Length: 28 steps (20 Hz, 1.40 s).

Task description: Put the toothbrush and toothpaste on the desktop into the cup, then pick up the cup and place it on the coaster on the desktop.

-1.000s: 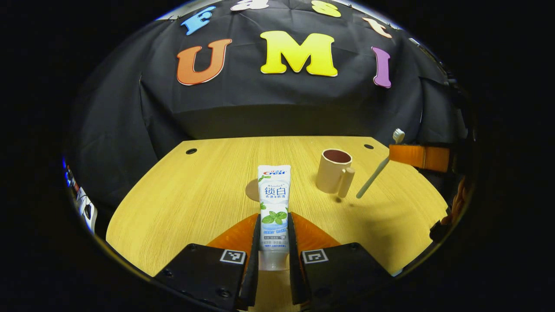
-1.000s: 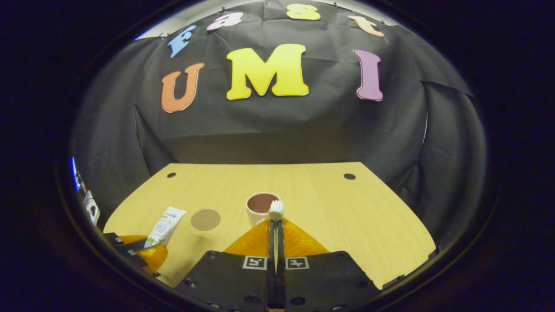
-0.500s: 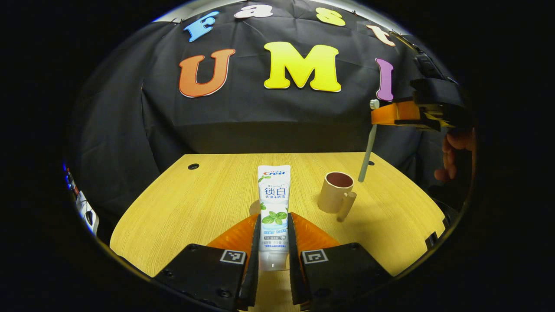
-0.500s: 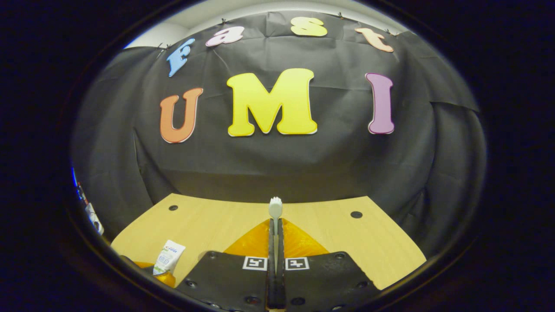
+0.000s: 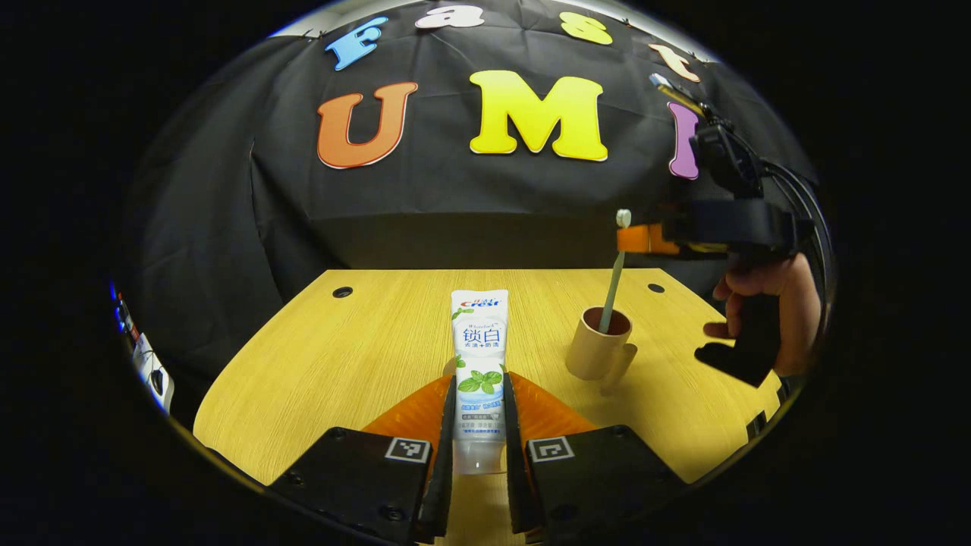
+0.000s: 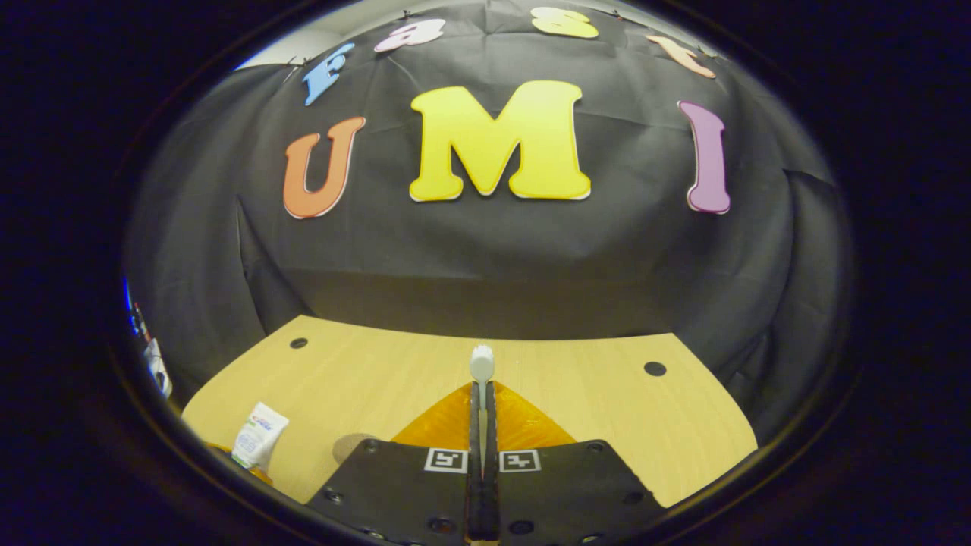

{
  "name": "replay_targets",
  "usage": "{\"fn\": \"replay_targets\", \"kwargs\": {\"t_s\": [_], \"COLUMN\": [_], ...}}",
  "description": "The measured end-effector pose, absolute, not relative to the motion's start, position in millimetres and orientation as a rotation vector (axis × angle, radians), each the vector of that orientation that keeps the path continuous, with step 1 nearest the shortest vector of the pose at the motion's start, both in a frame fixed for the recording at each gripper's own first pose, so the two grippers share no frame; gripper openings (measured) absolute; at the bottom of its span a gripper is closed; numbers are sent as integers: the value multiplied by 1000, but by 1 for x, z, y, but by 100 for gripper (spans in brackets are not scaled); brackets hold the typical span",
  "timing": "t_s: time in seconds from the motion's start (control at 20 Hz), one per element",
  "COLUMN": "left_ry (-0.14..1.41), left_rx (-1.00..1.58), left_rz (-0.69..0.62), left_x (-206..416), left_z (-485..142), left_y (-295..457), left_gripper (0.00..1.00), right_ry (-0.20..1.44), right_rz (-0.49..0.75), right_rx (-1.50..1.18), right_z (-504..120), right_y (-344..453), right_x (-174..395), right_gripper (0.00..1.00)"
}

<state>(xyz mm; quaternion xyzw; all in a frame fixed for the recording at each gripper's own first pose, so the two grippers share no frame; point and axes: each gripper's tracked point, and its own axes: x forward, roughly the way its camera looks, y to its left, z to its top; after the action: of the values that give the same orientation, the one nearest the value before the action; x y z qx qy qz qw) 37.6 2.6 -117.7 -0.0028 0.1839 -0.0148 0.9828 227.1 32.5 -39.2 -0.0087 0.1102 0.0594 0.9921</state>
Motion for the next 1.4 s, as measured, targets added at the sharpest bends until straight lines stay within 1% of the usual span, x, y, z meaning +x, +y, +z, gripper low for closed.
{"fn": "replay_targets", "kwargs": {"t_s": [0.15,0.25,0.3,0.35,0.4,0.5,1.05,1.4], "left_ry": [355,342,336,330,321,299,140,22], "left_rx": [-3,1,2,2,0,2,-42,-29], "left_rz": [-25,-29,-32,-36,-40,-52,-145,-183], "left_x": [44,49,51,53,56,62,124,160], "left_z": [-112,-106,-105,-103,-100,-94,-81,-82], "left_y": [2,-4,-6,-9,-13,-23,-104,-151], "left_gripper": [33,33,33,33,33,33,33,33], "right_ry": [292,277,269,267,267,251,208,263], "right_rz": [135,141,145,154,147,143,54,6], "right_rx": [7,31,36,42,43,53,23,2], "right_z": [-58,-56,-54,-54,-53,-48,-34,-63], "right_y": [31,28,27,27,22,16,-73,-126], "right_x": [226,223,221,219,218,212,183,177], "right_gripper": [1,12,27,34,63,79,80,80]}}
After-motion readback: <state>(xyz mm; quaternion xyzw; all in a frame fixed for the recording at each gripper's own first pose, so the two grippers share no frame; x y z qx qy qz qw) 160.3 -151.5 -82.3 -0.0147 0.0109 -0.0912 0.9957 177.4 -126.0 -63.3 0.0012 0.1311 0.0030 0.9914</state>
